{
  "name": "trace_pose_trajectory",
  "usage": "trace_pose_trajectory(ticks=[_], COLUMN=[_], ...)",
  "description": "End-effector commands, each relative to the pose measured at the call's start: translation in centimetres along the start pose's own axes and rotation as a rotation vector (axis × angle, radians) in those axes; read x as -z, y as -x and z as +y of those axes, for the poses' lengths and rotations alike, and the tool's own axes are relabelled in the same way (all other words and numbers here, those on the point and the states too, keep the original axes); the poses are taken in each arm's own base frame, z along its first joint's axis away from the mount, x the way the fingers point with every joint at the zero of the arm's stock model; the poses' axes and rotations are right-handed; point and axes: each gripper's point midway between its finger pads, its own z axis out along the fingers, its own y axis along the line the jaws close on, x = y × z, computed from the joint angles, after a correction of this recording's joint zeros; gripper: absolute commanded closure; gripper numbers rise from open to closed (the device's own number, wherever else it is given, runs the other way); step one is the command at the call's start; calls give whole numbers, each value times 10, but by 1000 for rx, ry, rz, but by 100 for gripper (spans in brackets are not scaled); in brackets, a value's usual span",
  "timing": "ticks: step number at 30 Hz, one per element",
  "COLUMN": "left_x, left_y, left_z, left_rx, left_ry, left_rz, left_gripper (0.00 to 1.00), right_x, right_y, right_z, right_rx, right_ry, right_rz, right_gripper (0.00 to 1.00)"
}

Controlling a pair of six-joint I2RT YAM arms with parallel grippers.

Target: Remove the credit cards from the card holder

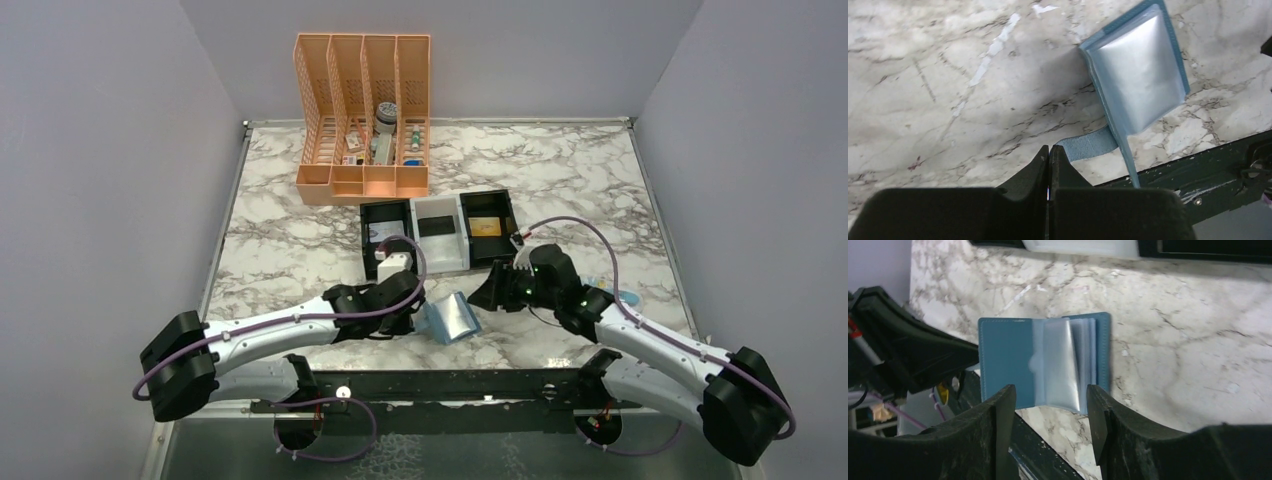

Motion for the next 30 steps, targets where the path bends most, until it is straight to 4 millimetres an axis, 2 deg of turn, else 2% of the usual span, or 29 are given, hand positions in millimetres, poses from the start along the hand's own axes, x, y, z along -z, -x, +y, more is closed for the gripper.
trace_pose_trajectory(ticks=[1,4,6,11,13,19,21,25,30], left_x=[3,0,0,-1,-1,3,5,7,6], left_y=[-6,-12,-11,-6,-3,3,6,10,19], left_z=[32,41,41,41,41,39,37,35,28], left_rx=[116,136,136,118,120,142,148,180,277], left_ry=[90,112,114,131,133,117,105,64,-45], left_rz=[-32,-28,-29,-47,-57,-88,-99,-123,-131], left_gripper=[100,100,100,100,100,100,93,57,26], right_x=[-3,-9,-14,-38,-50,-77,-81,-85,-87], right_y=[3,-4,-7,-22,-31,-58,-68,-77,-81], right_z=[40,50,56,72,69,58,56,41,31], right_rx=[81,92,100,181,189,198,183,144,137], right_ry=[210,274,306,259,212,172,188,138,93], right_rz=[38,99,115,161,182,266,300,309,325], right_gripper=[47,54,63,71,75,75,75,77,77])
